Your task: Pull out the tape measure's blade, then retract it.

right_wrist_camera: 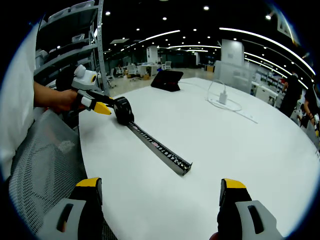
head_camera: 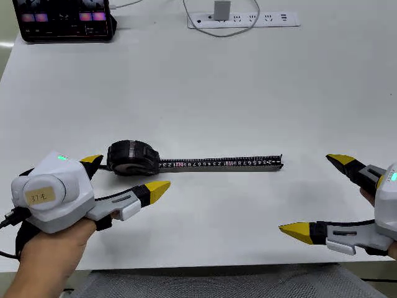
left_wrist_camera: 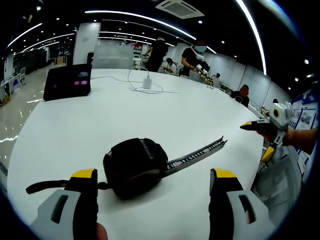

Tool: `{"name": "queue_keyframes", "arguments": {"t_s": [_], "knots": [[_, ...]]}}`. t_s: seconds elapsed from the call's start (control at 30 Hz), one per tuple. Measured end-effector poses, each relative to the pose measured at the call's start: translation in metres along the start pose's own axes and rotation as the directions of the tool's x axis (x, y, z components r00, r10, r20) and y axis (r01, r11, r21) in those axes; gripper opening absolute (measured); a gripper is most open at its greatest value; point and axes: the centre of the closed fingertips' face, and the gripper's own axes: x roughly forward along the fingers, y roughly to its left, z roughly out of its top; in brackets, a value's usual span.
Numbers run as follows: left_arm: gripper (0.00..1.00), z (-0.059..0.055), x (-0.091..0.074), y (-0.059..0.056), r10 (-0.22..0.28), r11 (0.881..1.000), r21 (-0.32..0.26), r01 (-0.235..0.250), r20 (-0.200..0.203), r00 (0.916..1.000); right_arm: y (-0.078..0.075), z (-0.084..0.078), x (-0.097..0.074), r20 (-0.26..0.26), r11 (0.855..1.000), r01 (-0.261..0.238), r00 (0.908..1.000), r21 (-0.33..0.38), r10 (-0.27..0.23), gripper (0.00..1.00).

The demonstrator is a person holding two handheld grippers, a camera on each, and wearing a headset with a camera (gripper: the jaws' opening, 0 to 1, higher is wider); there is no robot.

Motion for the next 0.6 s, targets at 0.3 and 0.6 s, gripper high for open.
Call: {"name": "queue_keyframes", "arguments": {"t_s": [0.3,0.6], "knots": [[0.88,0.001,0.0061,-0.0027,-0.009,1.0,-0.024,0.009,0.008,0.9999,-0.0007,0.0004,0.0001,0.0,1.0,0.001,1.0,-0.001,-0.001,0.97],[0.86,0.0016,0.0096,-0.0011,0.016,0.999,-0.052,-0.016,0.013,0.9998,-0.0009,0.0008,0.0011,-0.004,1.0,-0.001,1.0,-0.012,0.001,0.96]]}}
